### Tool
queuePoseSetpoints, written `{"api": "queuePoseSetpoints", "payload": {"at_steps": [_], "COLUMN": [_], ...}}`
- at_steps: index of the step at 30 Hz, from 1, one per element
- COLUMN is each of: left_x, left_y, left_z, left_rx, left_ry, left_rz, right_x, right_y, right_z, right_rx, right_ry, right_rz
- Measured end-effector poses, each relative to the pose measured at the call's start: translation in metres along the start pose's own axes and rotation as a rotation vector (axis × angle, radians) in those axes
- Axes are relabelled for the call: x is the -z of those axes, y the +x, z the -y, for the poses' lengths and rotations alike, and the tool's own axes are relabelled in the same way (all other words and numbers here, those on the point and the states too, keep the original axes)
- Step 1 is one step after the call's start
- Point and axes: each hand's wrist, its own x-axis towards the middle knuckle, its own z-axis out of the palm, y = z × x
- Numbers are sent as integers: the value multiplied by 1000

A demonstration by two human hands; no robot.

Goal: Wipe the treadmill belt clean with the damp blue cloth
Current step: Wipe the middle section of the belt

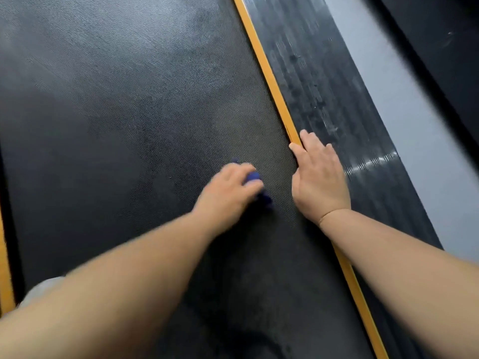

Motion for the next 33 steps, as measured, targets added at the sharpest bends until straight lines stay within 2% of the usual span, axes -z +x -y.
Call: {"api": "queuePoseSetpoints", "payload": {"at_steps": [1,5,6,7,8,11,13,15,16,17,20,21,22,25,28,29,30,33], "left_x": [2,20,22,23,20,6,5,8,10,14,16,12,7,3,11,13,16,21], "left_y": [15,67,72,69,57,-4,-15,9,26,45,77,73,62,5,-9,4,21,80], "left_z": [21,77,69,54,32,-37,-32,-8,5,20,57,54,45,-6,5,18,32,76], "left_rx": [85,655,663,562,384,-9,-177,-290,-246,-125,424,499,460,52,-319,-344,-277,119], "left_ry": [28,40,41,32,5,-123,-117,-70,-51,-25,38,26,10,-133,-149,-129,-140,-10], "left_rz": [-50,-235,-257,-254,-242,-43,28,37,5,-49,-209,-206,-200,-98,83,89,78,-140], "right_x": [-1,-3,-3,-4,-3,-4,-4,-5,-5,-4,-3,-3,-4,-4,-5,-5,-5,-7], "right_y": [-1,-2,-1,-2,-3,-3,-3,-3,-3,-2,-2,-2,-1,-1,-2,-1,-1,-2], "right_z": [0,-3,-4,-3,-3,-5,-4,-5,-6,-6,-6,-6,-5,-4,-4,-3,-3,-2], "right_rx": [3,24,25,25,22,16,12,8,13,18,18,17,13,8,2,-2,-2,3], "right_ry": [4,18,36,57,68,26,26,40,31,20,17,20,16,-29,-50,-54,-58,-61], "right_rz": [-2,-6,-16,-19,-19,-30,-31,-38,-40,-33,-10,-10,-8,-1,2,0,-2,-5]}}
